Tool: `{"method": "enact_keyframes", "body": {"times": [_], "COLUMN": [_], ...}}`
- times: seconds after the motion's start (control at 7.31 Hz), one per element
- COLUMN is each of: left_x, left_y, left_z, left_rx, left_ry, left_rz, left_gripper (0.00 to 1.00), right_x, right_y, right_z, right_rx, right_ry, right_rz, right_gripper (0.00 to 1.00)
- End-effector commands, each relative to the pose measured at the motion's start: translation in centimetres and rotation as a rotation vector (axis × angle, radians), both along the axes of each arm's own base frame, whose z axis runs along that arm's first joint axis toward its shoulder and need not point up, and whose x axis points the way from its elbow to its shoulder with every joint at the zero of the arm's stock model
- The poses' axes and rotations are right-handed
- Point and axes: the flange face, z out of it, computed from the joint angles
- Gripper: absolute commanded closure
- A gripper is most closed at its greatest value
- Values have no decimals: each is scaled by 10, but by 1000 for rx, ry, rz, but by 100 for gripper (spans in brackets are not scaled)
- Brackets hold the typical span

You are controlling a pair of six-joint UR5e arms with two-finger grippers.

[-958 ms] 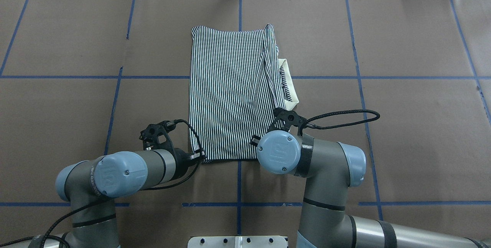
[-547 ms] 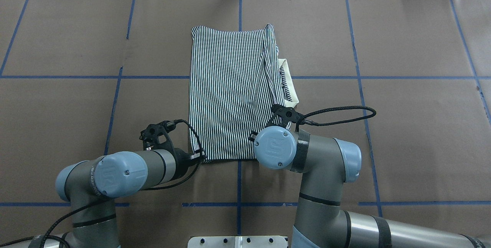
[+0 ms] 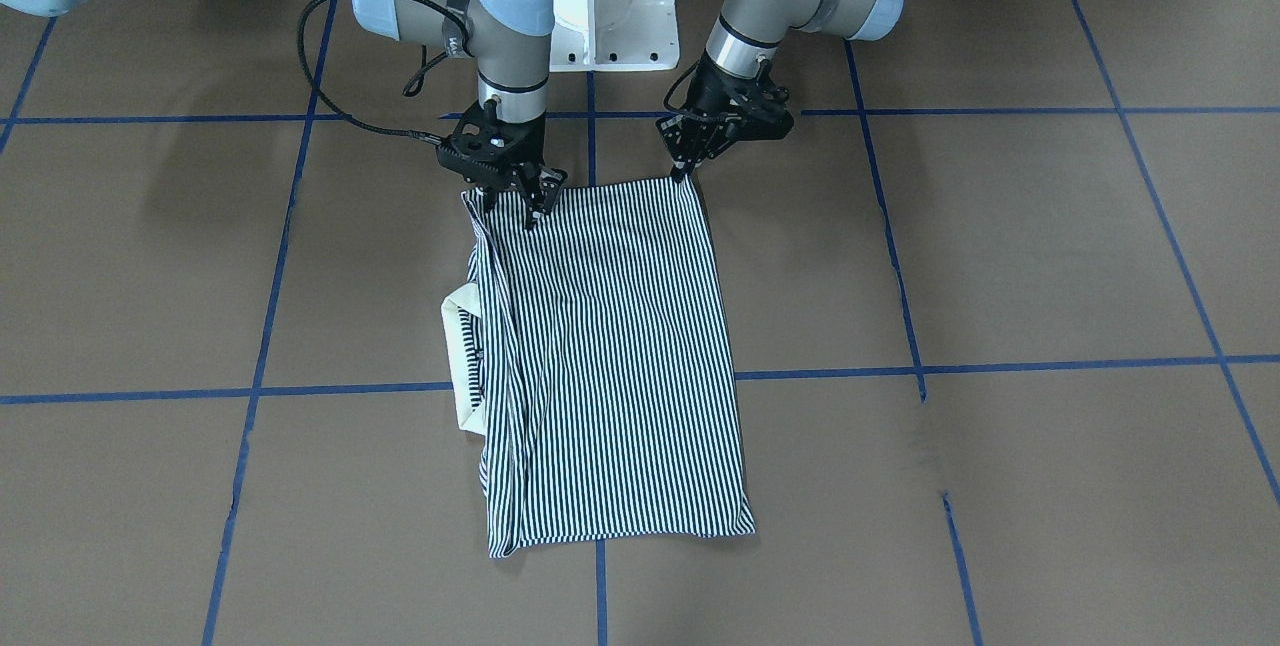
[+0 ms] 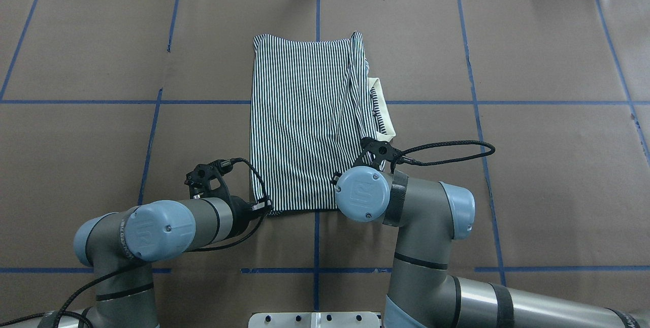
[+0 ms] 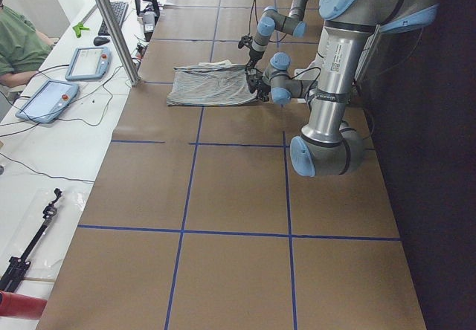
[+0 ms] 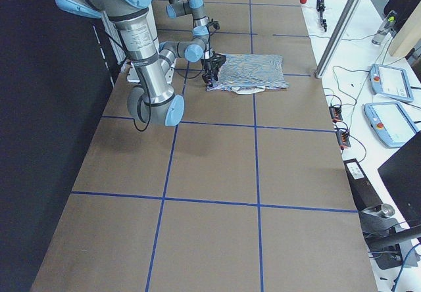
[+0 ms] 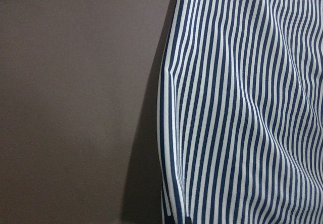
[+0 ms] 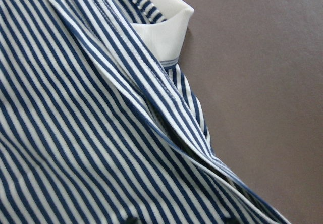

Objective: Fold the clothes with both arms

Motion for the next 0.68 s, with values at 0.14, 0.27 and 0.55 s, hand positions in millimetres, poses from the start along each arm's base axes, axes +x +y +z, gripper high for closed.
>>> {"method": "enact_keyframes", "body": {"times": [0.14,0.27,0.55], "left_x": [0,0,0], "left_y": [0,0,0], "left_z": [0,0,0], "left_rx": [0,0,0], "left_ry": [1,1,1], "left_rz": [0,0,0], "left_gripper": [100,100,100], "right_x": [-2,-2,-3], "right_y": [0,0,-1], "right_z": [-4,-4,-12], "right_rx": [-5,-8,-5], "right_ry": [-6,-10,-21], "right_rz": [10,15,17], "right_gripper": [100,100,100]}}
